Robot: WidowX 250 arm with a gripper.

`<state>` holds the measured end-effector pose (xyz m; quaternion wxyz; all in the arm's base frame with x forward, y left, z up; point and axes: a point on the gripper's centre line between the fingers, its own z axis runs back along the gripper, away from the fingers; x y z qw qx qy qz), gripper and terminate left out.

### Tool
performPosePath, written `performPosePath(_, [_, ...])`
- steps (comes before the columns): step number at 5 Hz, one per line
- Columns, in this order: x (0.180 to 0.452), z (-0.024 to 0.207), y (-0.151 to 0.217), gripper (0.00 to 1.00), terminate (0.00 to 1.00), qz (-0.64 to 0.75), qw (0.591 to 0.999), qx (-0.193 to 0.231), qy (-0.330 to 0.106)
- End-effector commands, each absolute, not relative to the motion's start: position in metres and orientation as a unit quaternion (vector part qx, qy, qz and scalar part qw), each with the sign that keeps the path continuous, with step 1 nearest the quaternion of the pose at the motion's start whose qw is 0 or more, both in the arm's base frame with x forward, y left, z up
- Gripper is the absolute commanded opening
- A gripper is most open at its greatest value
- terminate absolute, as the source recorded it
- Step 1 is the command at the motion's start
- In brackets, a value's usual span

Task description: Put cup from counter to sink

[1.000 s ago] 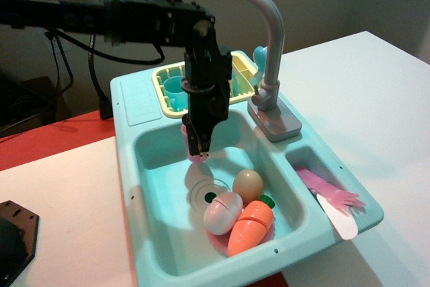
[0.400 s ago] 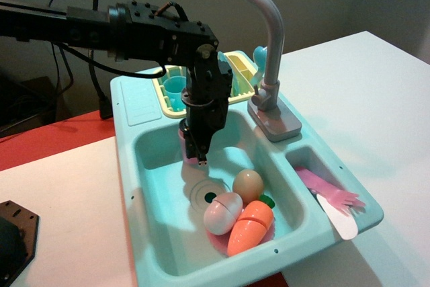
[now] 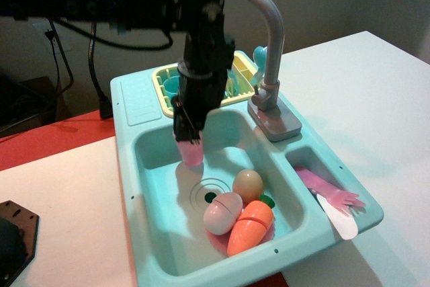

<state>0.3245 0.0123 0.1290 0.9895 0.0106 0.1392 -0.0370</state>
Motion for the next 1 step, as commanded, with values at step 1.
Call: performPosePath(1, [0.3151,0.2061,0.0419,1.0,1.0,-0.02,0.997,0.015,0.074])
